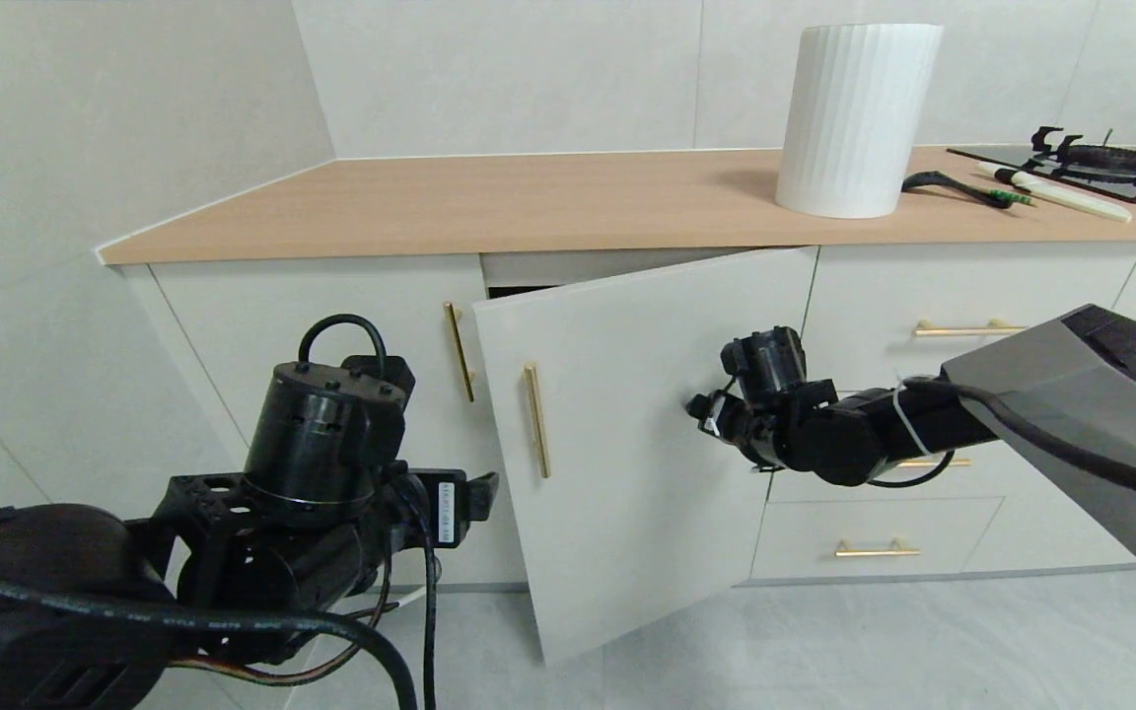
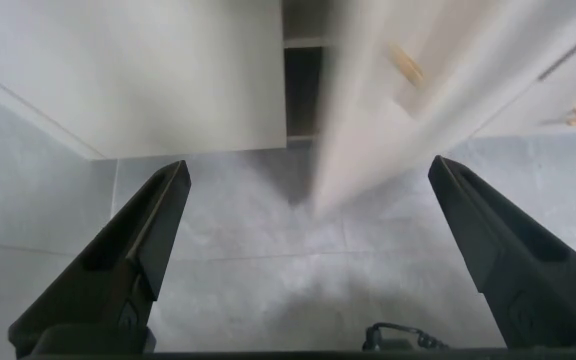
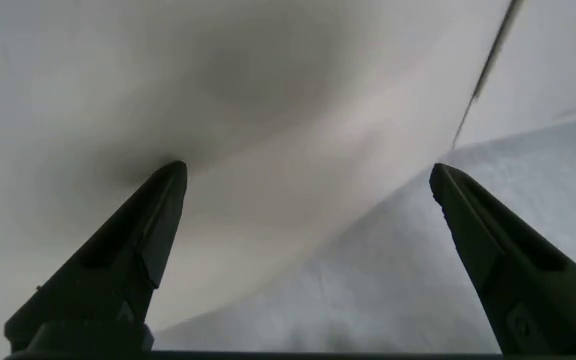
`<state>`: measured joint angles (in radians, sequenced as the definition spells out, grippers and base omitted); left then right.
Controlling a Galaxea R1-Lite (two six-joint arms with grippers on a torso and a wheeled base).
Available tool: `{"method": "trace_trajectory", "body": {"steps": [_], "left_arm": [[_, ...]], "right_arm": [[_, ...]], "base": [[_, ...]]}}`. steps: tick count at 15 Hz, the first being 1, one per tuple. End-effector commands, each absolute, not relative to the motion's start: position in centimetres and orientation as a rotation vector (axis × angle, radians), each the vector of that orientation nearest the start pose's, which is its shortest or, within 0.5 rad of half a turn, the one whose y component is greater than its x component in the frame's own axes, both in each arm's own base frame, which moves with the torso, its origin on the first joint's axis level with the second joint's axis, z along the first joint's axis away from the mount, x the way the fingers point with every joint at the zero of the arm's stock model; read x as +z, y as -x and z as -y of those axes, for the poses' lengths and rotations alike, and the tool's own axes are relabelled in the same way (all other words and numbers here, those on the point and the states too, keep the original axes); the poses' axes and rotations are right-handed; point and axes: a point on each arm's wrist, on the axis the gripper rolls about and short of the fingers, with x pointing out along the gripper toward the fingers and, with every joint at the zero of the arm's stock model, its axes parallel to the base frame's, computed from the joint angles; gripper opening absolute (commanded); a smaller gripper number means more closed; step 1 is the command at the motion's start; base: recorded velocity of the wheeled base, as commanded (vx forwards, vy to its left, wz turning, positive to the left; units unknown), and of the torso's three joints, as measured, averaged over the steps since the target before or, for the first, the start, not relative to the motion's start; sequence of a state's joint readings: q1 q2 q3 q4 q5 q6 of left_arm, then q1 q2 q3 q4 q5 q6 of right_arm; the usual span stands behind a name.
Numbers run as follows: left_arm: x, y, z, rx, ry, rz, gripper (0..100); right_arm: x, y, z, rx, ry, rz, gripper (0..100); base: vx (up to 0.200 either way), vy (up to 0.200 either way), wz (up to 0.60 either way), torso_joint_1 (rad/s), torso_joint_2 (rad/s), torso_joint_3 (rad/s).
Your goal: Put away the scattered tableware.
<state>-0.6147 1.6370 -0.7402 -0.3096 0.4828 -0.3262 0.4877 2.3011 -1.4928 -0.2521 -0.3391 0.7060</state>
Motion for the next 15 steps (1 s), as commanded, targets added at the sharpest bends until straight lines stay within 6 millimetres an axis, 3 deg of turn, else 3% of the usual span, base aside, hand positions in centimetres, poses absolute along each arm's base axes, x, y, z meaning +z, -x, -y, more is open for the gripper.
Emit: {"method": "trace_trajectory", "body": {"steps": [1,6,15], "left_arm": [[15.4,-22.8,14.8,-0.043,0.012,-0.515,100],[15.4,-22.8,14.8,-0.043,0.011,-0.516,100],[15.2,-22.9,14.8,-0.042,0.008,-0.521,100]], "right_arm": [[9.1,-42.2,-20.7,-0.088,-0.478,-0.499,100],[10.0,-43.3,-19.7,-0.104,-0.528,-0.394,100],[9.1,-45.1,-18.4,-0.141,-0.556,-0.306,100]], "base": [[0.000,0.000,0.00,0.000,0.00,0.000],[0.000,0.000,0.00,0.000,0.00,0.000],[0.000,0.000,0.00,0.000,0.00,0.000]]}}
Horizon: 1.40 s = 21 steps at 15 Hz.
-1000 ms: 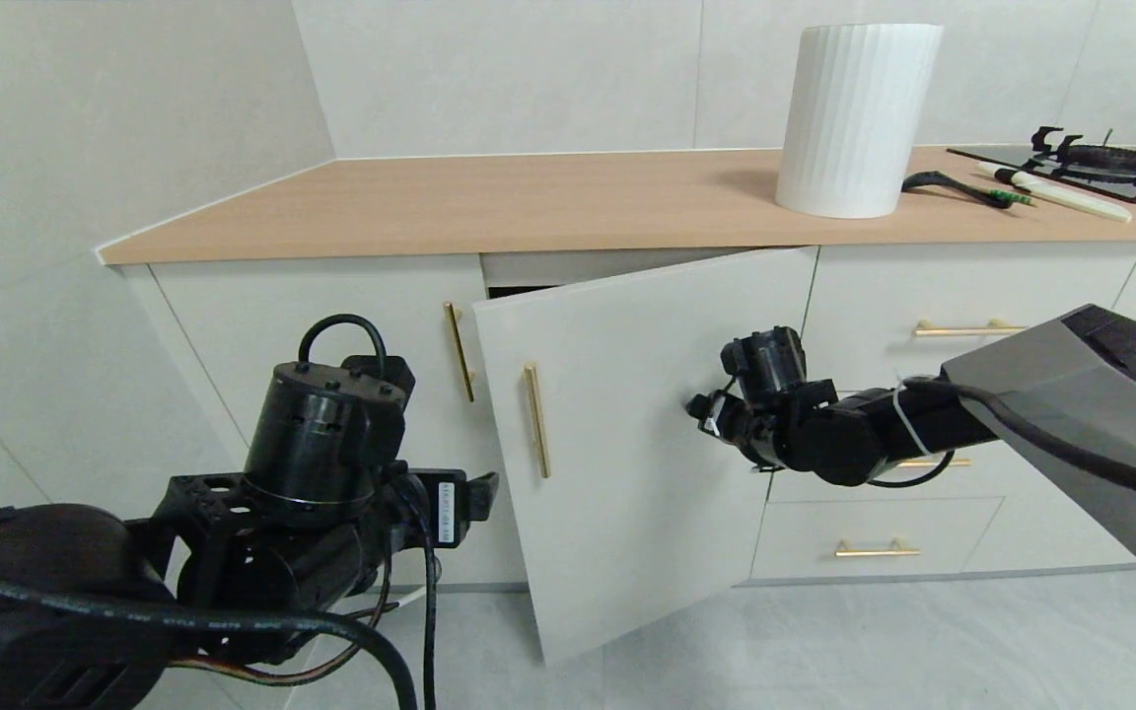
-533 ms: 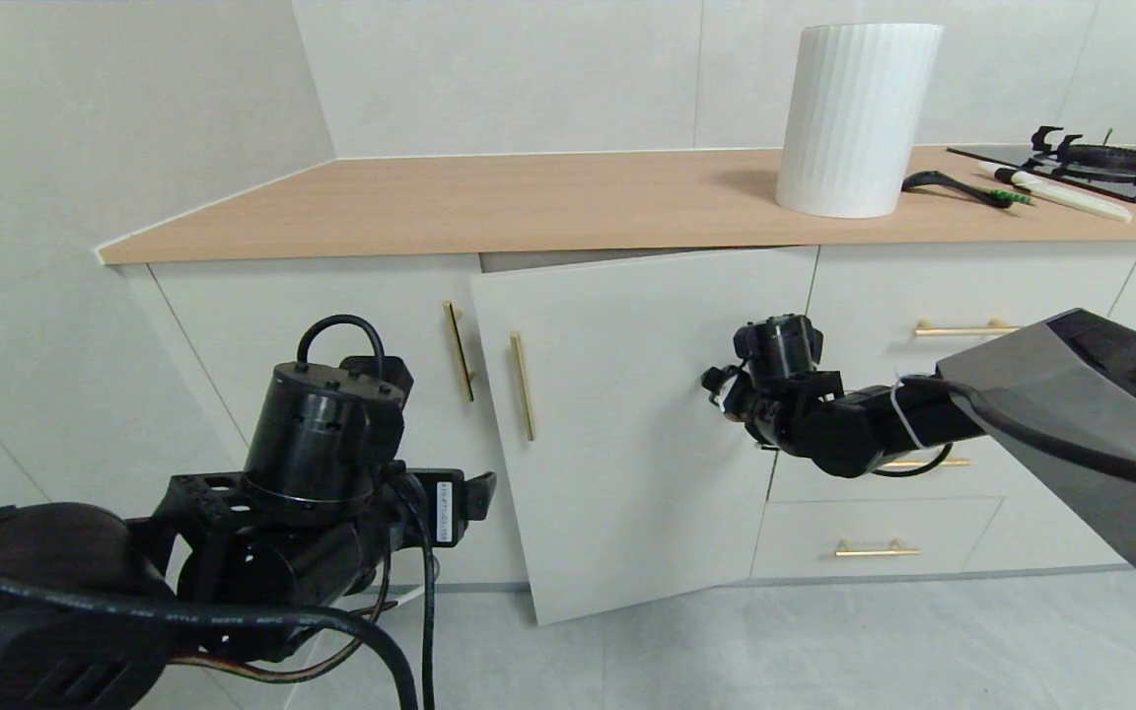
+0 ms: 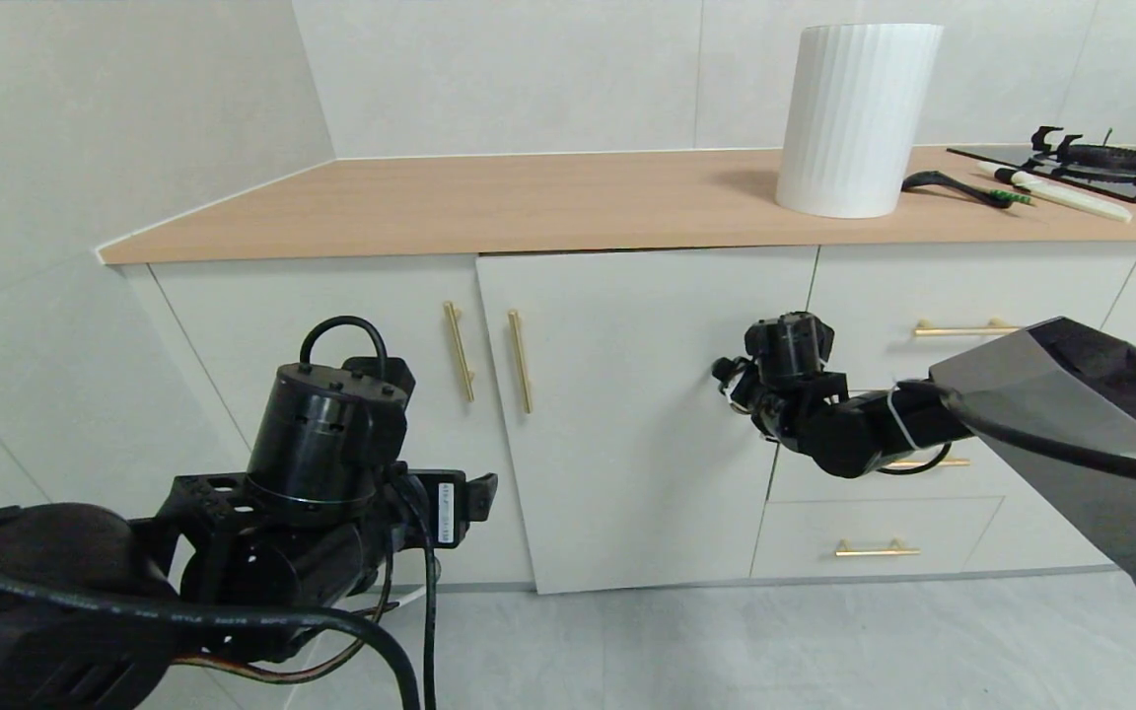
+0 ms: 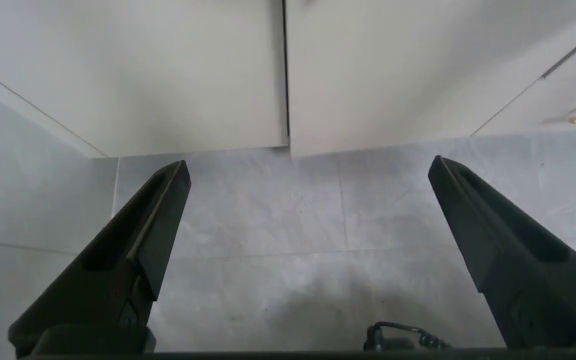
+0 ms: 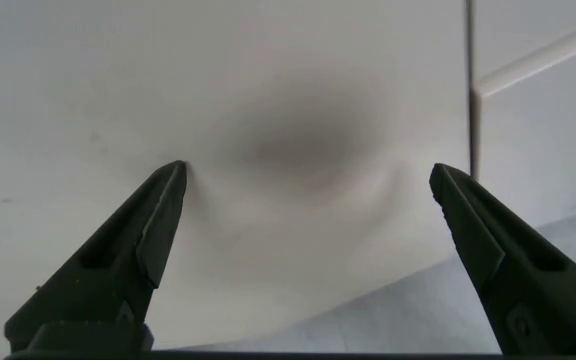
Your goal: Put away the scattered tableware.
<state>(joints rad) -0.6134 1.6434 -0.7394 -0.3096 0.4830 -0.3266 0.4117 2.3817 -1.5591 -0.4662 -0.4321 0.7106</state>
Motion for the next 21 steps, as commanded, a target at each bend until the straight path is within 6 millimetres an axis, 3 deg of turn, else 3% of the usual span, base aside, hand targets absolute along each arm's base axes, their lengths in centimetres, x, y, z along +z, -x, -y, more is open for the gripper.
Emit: {"method": "trace_trajectory", "body": {"steps": [1,9,12,14,16,18,21], "left_arm": [[15.2,-22.9,14.8,-0.042,0.007,-0.522,100],[15.0,-22.9,14.9,-0.042,0.007,-0.526,100],[15.4,-22.8,14.8,-0.043,0.012,-0.515,100],[17.4,-21.9,13.7,-0.041,0.058,-0.449,100],[19.8,-19.7,12.1,-0.052,0.109,-0.367,100],[20.5,-16.5,9.9,-0.064,0.116,-0.317,100],[19.1,-11.2,6.0,-0.015,0.072,-0.254,100]], "right_arm": [[9.1,-45.1,-18.4,-0.141,-0.556,-0.305,100],[9.3,-45.8,-17.5,-0.141,-0.562,-0.252,100],[12.2,-43.8,-16.8,-0.130,-0.563,-0.238,100],[17.9,-38.2,-14.6,-0.109,-0.541,-0.194,100],[22.2,-31.7,-11.8,-0.090,-0.516,-0.139,100],[23.5,-24.9,-9.0,-0.094,-0.423,-0.112,100],[23.2,-16.4,-2.8,-0.226,-0.336,-0.021,100]], "base": [[0.000,0.000,0.00,0.000,0.00,0.000],[0.000,0.000,0.00,0.000,0.00,0.000],[0.000,0.000,0.00,0.000,0.00,0.000],[0.000,0.000,0.00,0.000,0.00,0.000],[0.000,0.000,0.00,0.000,0.00,0.000],[0.000,0.000,0.00,0.000,0.00,0.000],[0.000,0.000,0.00,0.000,0.00,0.000]]}}
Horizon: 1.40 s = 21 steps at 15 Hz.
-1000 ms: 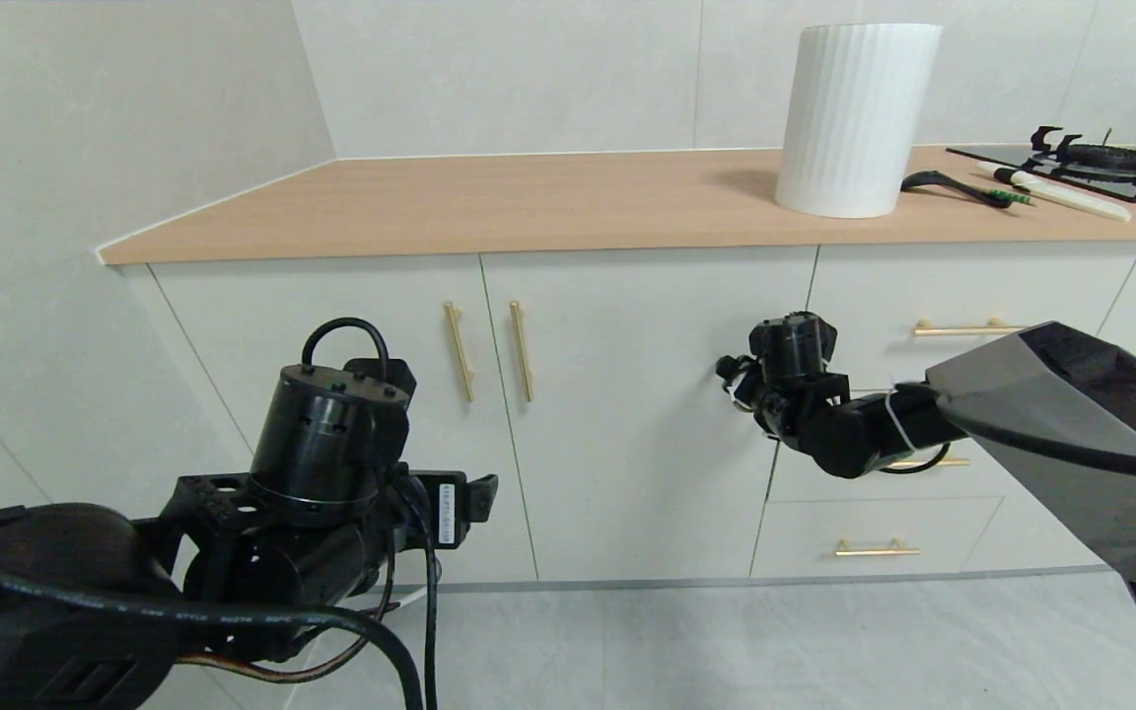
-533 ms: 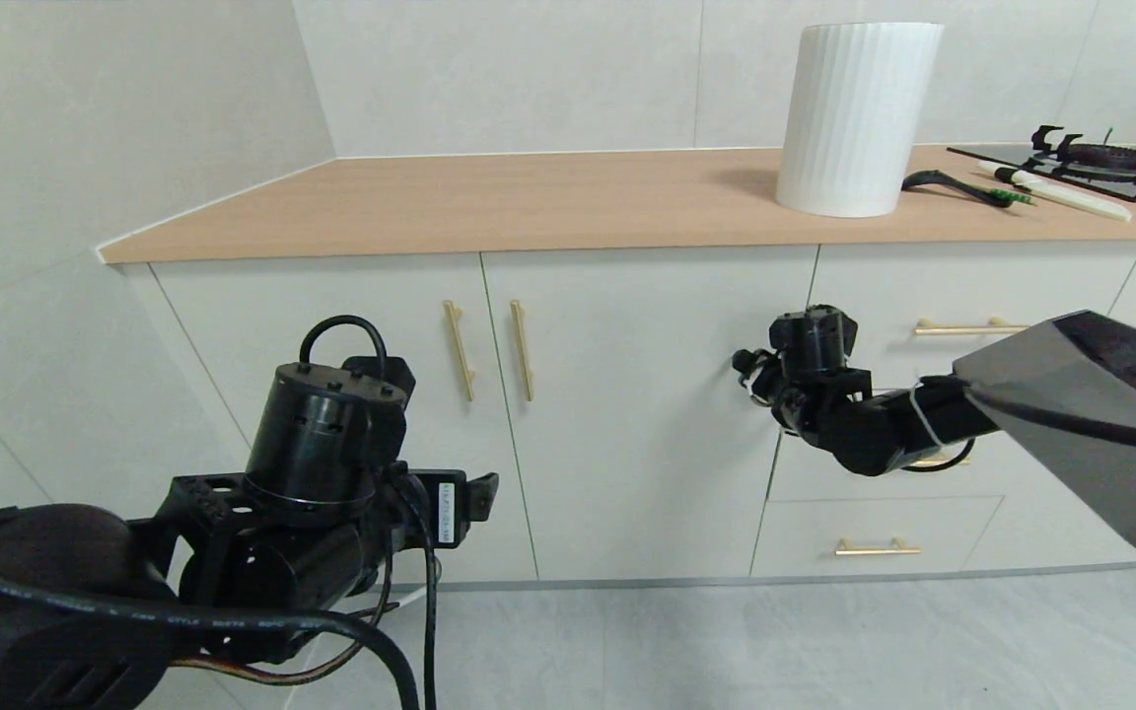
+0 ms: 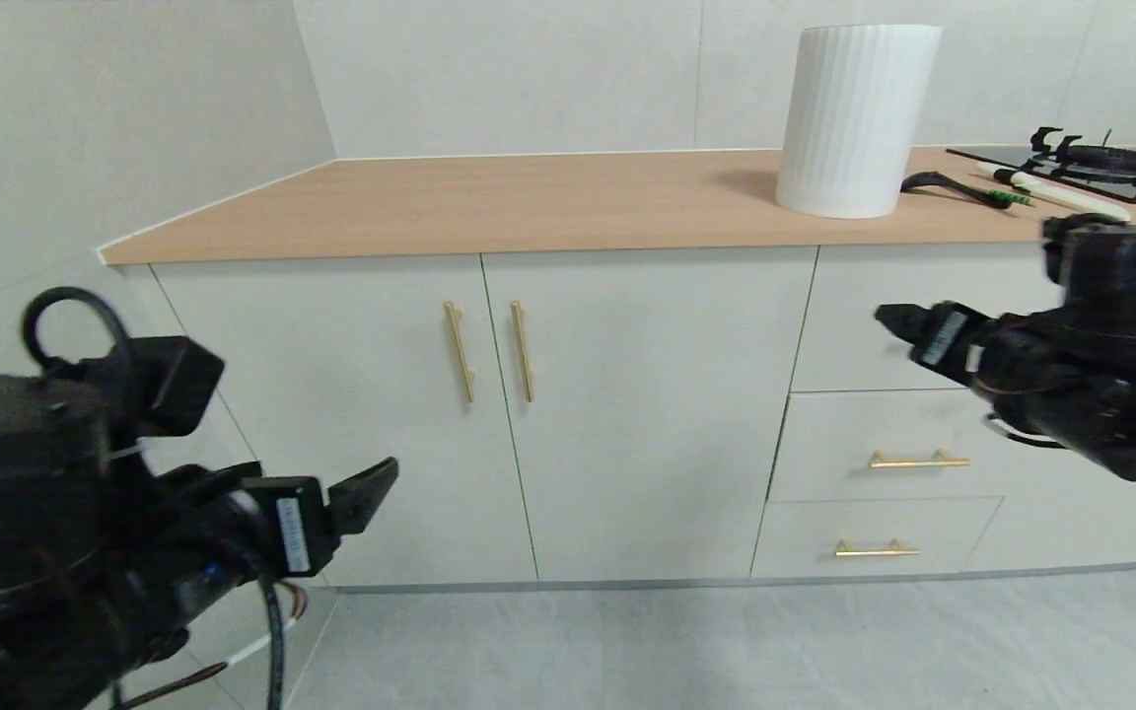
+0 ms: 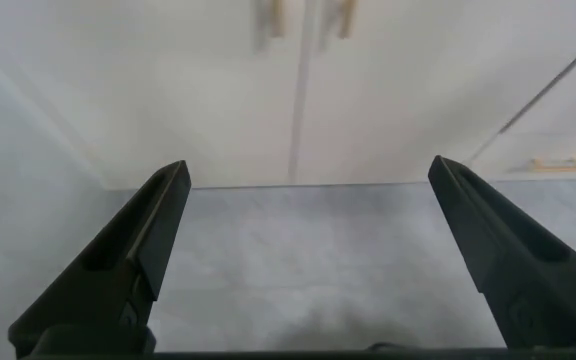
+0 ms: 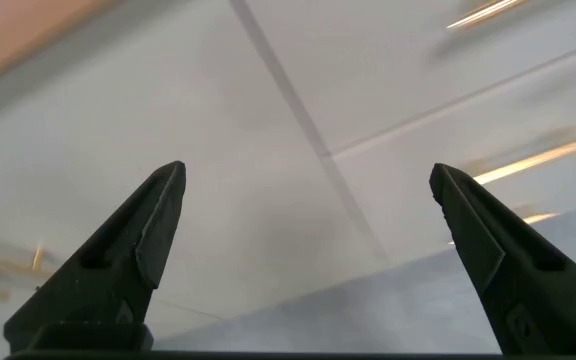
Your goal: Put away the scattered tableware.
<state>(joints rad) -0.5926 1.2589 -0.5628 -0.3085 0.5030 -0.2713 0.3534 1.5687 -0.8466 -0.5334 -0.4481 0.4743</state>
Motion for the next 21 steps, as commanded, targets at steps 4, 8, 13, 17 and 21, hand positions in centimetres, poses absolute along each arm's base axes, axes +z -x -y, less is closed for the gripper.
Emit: {"method": "trace_trajectory", "body": {"steps": [4,8,13,17,21], "left_arm": [[18.2,-4.9,1.1,0.095,0.084,-0.102,100],[14.9,0.4,-1.2,0.166,0.088,-0.099,100],[12.6,3.3,-1.5,0.316,0.134,0.017,100],[12.4,3.6,-1.3,0.464,0.137,0.037,100],[9.3,3.5,-1.1,0.491,0.092,0.020,100]], "right_arm": [[22.2,-6.1,0.2,-0.142,-0.216,0.137,100],[19.8,0.0,0.5,-0.144,-0.199,0.139,100],[15.4,4.7,0.6,-0.151,-0.182,0.110,100],[13.2,5.2,0.5,-0.214,-0.115,0.112,100],[10.5,3.9,0.6,-0.266,-0.107,0.019,100]], "base": [[0.000,0.000,0.00,0.000,0.00,0.000],[0.000,0.000,0.00,0.000,0.00,0.000],[0.000,0.000,0.00,0.000,0.00,0.000],[0.000,0.000,0.00,0.000,0.00,0.000],[0.000,0.000,0.00,0.000,0.00,0.000]]}}
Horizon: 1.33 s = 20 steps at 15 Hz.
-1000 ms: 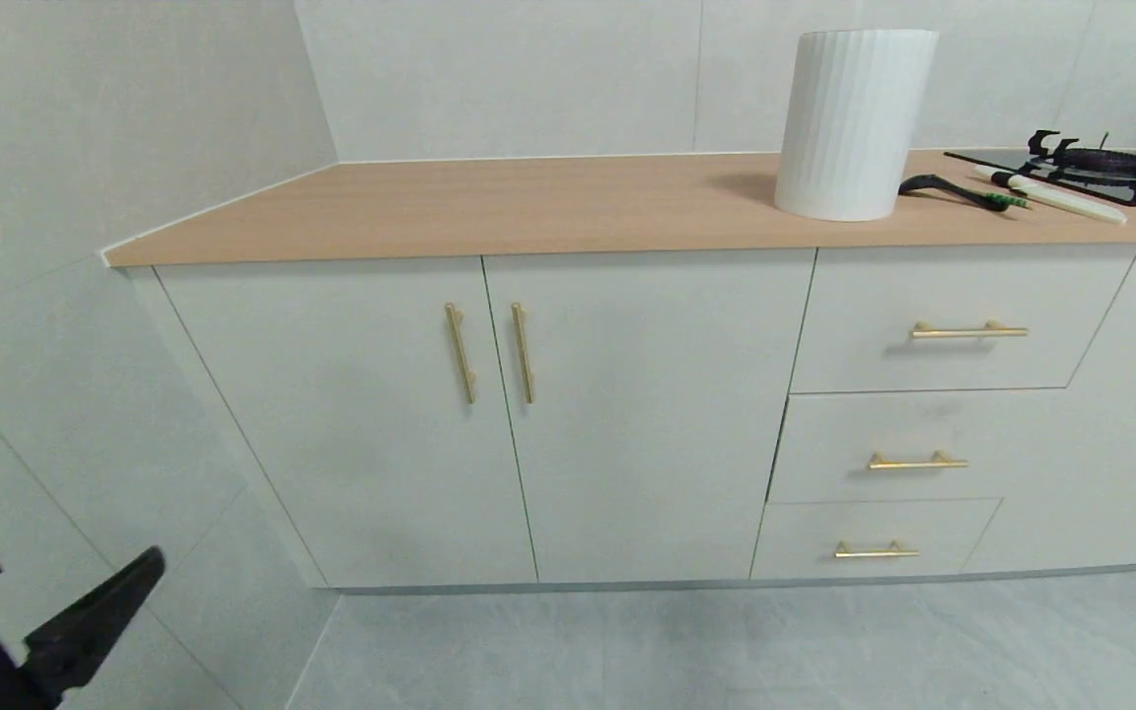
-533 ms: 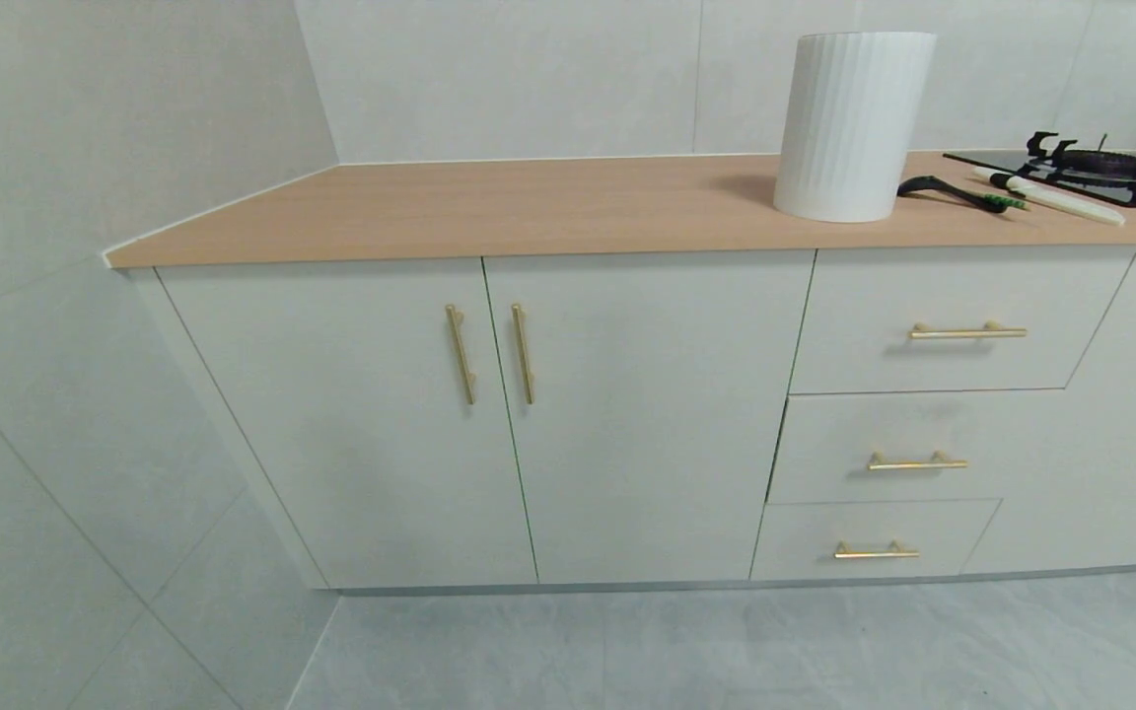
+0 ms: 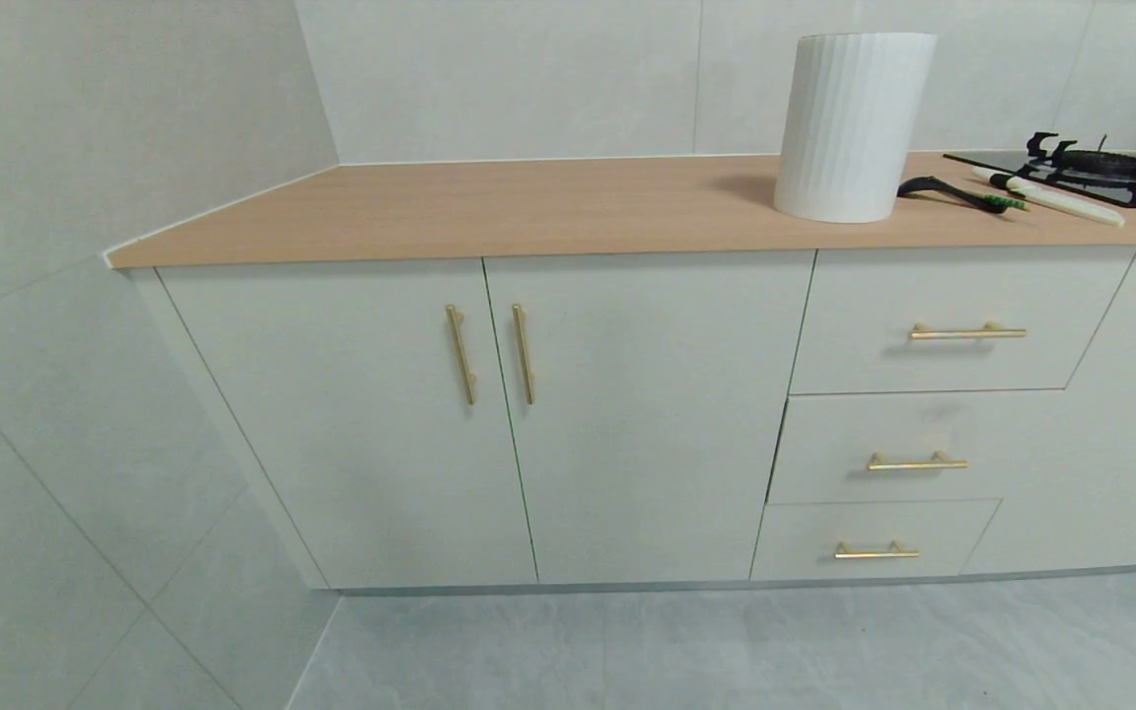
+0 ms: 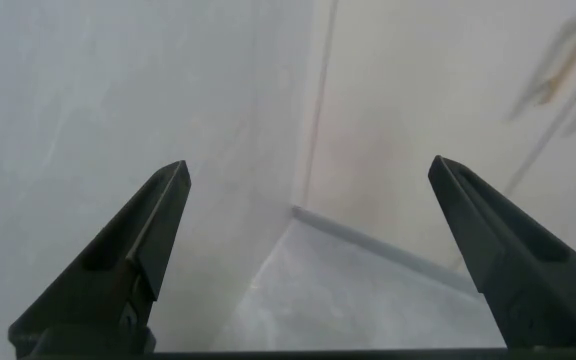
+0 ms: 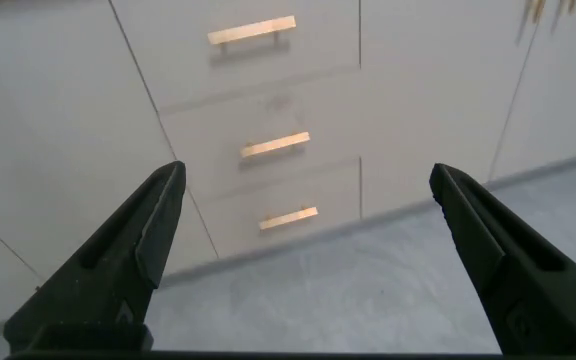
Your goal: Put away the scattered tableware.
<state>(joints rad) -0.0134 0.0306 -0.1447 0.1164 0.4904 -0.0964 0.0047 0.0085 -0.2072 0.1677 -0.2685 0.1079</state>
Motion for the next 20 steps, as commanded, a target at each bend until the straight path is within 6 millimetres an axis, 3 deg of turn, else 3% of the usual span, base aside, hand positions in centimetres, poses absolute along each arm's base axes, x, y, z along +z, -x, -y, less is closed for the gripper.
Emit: {"method": "trace_trajectory", "body": {"steps": [1,3,8,11,13,20], "left_arm": [[8.1,2.8,-1.0,0.471,0.077,0.006,100],[8.0,2.5,-0.7,0.327,0.070,0.037,100],[7.6,2.3,-0.1,0.049,-0.021,0.006,100],[7.6,2.3,-0.1,0.038,-0.052,0.002,100],[7.7,2.3,-0.1,0.054,0.034,0.007,100],[7.6,2.3,-0.1,0.049,-0.051,0.002,100]], "right_arm": [[8.9,3.0,0.6,-0.262,-0.091,0.009,100],[8.2,2.4,0.5,-0.218,-0.058,0.068,100],[7.5,2.3,0.0,-0.006,-0.001,-0.005,100],[7.5,2.3,0.0,0.002,-0.008,-0.003,100],[7.5,2.3,0.0,-0.003,-0.006,0.000,100],[7.5,2.3,0.1,-0.023,-0.008,0.000,100]], "base": [[0.000,0.000,0.00,0.000,0.00,0.000],[0.000,0.000,0.00,0.000,0.00,0.000],[0.000,0.000,0.00,0.000,0.00,0.000],[0.000,0.000,0.00,0.000,0.00,0.000],[0.000,0.000,0.00,0.000,0.00,0.000],[0.000,0.000,0.00,0.000,0.00,0.000]]}}
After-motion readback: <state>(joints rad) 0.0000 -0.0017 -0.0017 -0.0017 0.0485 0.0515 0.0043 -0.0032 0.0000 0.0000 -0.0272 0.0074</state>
